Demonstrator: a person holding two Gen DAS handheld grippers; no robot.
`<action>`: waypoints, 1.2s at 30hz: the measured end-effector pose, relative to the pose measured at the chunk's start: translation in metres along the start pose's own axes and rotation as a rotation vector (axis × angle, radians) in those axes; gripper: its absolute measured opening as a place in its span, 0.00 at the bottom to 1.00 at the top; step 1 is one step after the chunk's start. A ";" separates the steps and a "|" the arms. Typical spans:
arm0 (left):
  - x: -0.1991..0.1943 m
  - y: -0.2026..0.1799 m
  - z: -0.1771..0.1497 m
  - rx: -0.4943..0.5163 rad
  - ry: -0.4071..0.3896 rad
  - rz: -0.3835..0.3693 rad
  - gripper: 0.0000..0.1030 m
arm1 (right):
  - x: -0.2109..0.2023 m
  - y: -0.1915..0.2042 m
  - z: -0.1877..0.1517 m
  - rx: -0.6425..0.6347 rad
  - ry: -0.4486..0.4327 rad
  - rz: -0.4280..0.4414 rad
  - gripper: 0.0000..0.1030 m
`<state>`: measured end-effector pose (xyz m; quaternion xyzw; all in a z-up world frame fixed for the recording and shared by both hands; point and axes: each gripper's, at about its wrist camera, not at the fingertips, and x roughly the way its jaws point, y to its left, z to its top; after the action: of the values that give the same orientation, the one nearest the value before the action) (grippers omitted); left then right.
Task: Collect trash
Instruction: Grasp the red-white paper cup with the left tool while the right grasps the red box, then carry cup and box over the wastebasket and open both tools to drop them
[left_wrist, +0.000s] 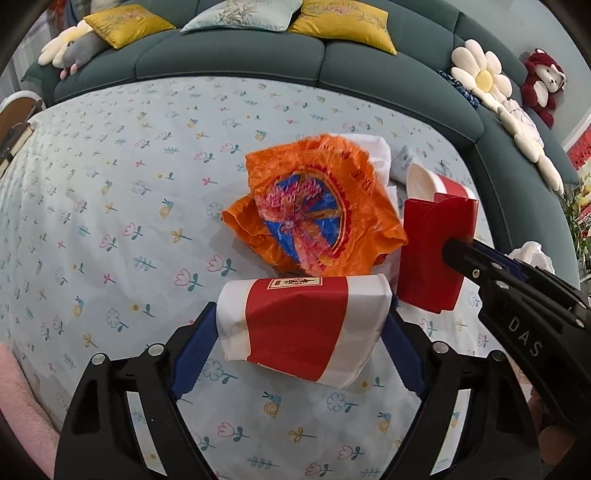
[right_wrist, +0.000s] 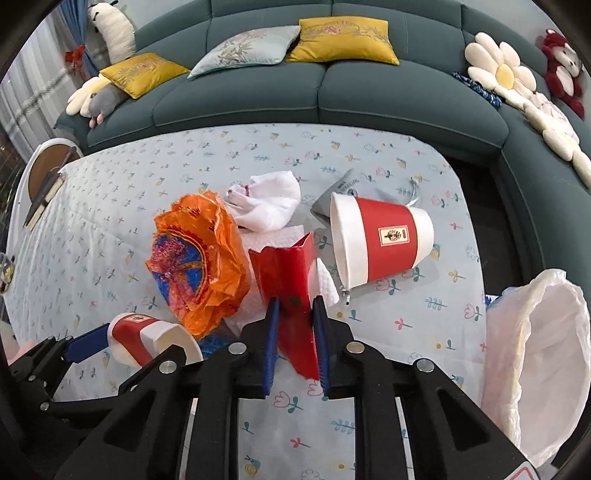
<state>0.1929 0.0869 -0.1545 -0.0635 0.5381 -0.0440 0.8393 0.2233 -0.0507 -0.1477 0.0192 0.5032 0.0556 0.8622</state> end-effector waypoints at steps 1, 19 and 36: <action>-0.004 0.000 0.000 -0.001 -0.007 -0.003 0.78 | -0.004 -0.001 0.001 0.003 -0.008 0.004 0.15; -0.115 -0.096 0.020 0.136 -0.222 -0.119 0.78 | -0.159 -0.068 0.019 0.074 -0.285 -0.047 0.15; -0.180 -0.238 -0.007 0.375 -0.323 -0.234 0.78 | -0.258 -0.181 -0.036 0.177 -0.407 -0.193 0.15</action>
<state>0.1102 -0.1230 0.0407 0.0250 0.3689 -0.2287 0.9005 0.0804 -0.2613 0.0418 0.0575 0.3213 -0.0764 0.9421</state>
